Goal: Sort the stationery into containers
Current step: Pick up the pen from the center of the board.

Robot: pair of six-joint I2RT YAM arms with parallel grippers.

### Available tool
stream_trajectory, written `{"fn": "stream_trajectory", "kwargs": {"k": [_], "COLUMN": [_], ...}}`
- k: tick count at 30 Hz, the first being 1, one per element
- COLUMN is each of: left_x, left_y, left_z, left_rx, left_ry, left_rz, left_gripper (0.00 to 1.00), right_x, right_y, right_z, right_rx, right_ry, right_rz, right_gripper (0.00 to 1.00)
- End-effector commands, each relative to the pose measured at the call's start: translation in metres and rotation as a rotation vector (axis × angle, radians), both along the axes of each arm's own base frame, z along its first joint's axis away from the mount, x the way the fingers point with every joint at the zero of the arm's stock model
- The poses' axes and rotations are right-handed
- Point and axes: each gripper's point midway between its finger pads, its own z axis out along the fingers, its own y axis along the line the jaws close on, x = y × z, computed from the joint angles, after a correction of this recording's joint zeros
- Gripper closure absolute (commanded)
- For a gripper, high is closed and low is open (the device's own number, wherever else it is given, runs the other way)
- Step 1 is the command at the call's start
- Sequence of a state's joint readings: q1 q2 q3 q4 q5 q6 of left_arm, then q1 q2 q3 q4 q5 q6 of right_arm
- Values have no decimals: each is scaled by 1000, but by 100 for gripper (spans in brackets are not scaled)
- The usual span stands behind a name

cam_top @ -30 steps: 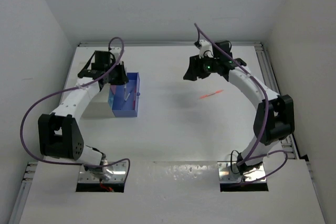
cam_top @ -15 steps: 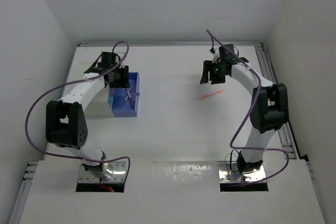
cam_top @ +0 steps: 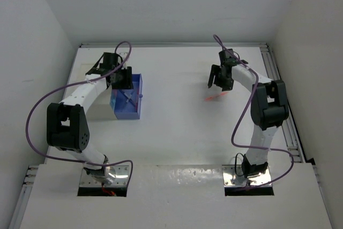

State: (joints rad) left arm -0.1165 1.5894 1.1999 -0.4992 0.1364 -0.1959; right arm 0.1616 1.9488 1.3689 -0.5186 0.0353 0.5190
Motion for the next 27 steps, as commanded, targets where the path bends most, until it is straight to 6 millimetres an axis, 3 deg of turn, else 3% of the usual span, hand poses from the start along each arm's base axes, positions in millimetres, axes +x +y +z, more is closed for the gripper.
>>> {"fn": "stream_trajectory", "kwargs": {"k": [1, 15, 27], "left_x": [11, 11, 11], "left_y": [-6, -8, -6], "left_z": [26, 24, 23], "left_rx": [-32, -50, -56], "left_ry": [-77, -70, -65], "left_rz": [-11, -20, -19], "left_gripper": [49, 49, 49], "right_x": [5, -11, -13], "right_y": [-7, -13, -9], "right_z": [4, -24, -39], "right_rx": [-36, -59, -50], "right_ry": [-15, 63, 97], "right_rz": [-81, -98, -63], "right_gripper": [31, 31, 35]}}
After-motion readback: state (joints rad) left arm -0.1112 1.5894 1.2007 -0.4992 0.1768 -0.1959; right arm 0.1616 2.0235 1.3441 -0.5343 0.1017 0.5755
